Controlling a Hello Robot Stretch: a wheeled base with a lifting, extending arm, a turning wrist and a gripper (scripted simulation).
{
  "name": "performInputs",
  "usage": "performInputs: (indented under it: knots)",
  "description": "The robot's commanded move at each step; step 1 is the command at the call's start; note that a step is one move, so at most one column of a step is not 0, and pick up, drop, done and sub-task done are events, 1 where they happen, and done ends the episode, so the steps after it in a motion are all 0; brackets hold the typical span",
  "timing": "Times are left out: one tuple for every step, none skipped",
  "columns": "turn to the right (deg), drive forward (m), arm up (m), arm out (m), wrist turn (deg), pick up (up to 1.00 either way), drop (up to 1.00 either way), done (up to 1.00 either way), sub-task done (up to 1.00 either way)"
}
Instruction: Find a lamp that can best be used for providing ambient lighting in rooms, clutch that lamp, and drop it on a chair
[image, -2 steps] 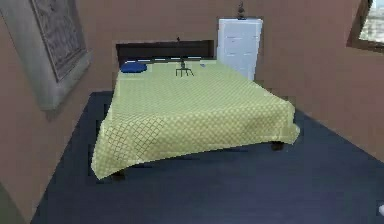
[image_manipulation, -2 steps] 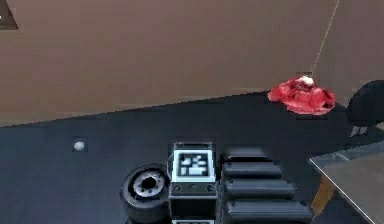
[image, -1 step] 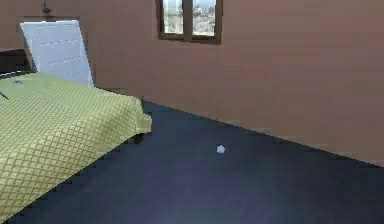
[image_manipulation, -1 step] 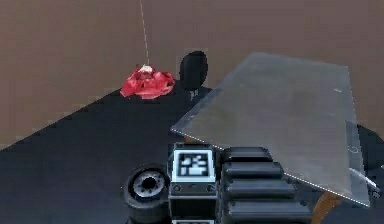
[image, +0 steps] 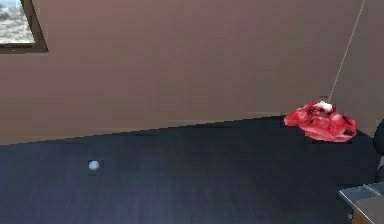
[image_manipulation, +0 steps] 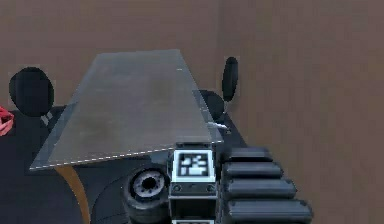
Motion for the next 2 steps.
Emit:
performInputs:
  knots:
    - [0.0, 0.00, 0.00, 0.48, 0.0, 0.00, 0.00, 0.00, 0.00]
    - [0.0, 0.00, 0.00, 0.00, 39.0, 0.00, 0.00, 0.00, 0.00]
